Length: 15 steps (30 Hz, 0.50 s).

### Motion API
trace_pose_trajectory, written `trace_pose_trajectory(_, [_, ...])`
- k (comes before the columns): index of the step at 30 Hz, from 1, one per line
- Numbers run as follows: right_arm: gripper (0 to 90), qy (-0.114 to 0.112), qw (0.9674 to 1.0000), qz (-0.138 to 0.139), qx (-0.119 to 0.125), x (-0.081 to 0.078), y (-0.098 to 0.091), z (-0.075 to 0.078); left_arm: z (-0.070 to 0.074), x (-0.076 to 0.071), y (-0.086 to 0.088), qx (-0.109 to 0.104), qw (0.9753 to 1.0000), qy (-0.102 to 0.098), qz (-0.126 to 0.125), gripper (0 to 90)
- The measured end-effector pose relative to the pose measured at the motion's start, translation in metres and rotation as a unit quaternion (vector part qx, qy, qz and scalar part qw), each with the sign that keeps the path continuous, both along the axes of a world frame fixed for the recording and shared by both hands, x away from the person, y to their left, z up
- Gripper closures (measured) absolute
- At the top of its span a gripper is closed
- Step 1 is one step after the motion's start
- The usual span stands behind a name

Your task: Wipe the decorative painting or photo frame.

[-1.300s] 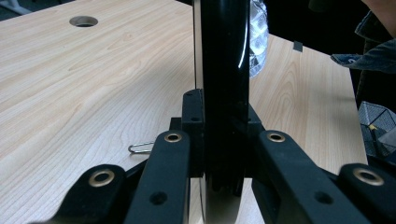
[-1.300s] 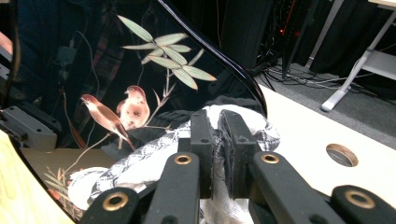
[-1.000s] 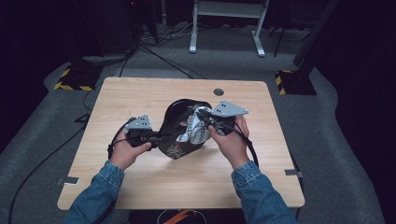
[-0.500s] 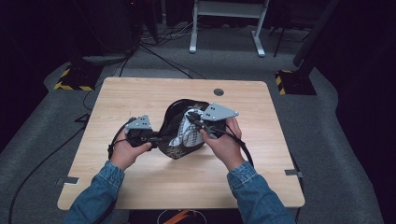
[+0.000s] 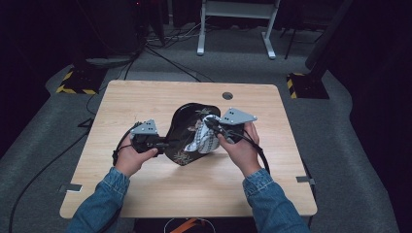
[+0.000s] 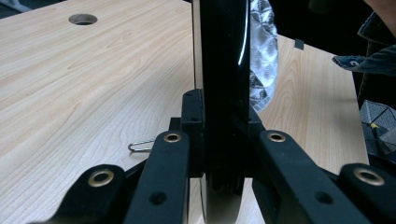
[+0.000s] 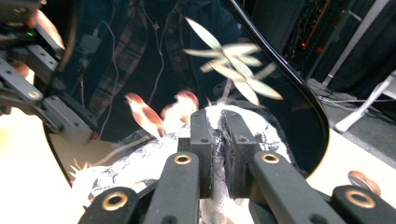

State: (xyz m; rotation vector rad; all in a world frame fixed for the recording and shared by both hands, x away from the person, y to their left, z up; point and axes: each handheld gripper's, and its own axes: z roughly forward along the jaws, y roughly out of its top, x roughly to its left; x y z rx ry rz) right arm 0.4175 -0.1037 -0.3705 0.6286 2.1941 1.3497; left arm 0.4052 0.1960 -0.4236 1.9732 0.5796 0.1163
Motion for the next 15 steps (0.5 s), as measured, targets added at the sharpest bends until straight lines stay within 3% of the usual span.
trace_pose_trajectory(15, [84.7,0.023,0.9991,-0.035,-0.01,0.01,-0.023,-0.016,0.0,0.0,0.0,-0.003,1.0,0.002,-0.001,79.5])
